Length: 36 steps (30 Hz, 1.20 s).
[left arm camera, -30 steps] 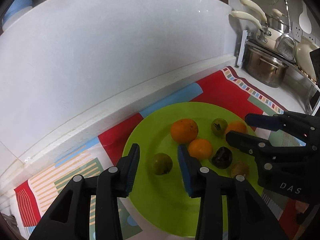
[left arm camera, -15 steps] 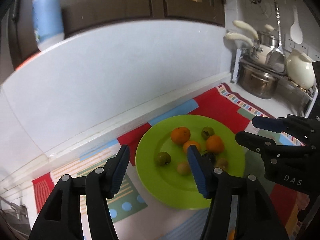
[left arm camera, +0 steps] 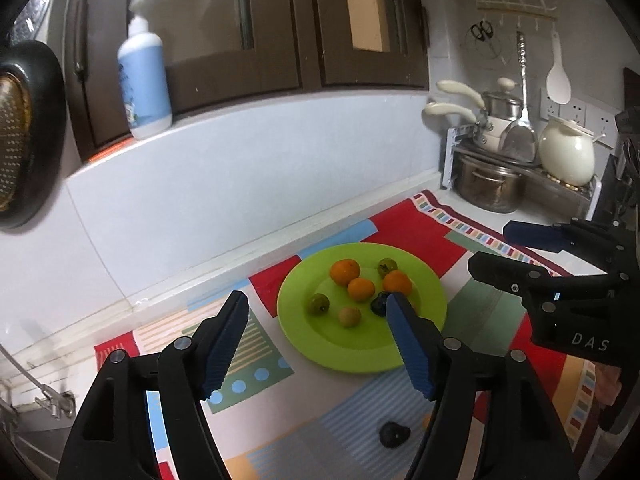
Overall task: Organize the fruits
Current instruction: 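Withdraw both open grippers toward the dark plum and last orange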
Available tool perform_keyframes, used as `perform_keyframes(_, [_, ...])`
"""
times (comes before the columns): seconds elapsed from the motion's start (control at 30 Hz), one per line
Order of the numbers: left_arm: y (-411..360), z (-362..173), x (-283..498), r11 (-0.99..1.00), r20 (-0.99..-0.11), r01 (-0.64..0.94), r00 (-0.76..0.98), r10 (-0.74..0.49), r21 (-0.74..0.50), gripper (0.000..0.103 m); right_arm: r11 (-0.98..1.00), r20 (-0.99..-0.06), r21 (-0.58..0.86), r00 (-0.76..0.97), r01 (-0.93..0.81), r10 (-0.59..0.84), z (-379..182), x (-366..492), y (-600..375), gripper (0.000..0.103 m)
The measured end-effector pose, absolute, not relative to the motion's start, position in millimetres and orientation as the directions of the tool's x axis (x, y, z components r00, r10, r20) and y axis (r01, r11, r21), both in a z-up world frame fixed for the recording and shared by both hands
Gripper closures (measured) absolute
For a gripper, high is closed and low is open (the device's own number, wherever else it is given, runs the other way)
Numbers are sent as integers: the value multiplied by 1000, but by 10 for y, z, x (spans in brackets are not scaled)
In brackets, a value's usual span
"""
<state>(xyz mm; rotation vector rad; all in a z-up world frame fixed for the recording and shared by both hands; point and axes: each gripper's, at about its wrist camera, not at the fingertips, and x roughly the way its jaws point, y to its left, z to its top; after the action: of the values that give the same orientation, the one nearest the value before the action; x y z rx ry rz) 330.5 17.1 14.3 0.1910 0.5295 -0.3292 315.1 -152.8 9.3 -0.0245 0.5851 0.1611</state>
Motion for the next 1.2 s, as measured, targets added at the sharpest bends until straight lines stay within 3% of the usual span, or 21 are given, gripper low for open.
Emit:
perform_keyframes(0.27, [232,213,2914,914,-473,377,840,-267,154,21,984,-538,-18,832,-175,138,174,2772,-1393,39])
perform_keyframes(0.7, [306,56,2506,865,-453,447,836,-311,231,21,978,-583,-59,802,-202,130,9,2401,-1215,39])
perform_keyframes(1.2, [143,-367,2555,762,-539,582,754,-375,284,21,946,-665,-123,732,-301,146,-369,2390,-1108,39])
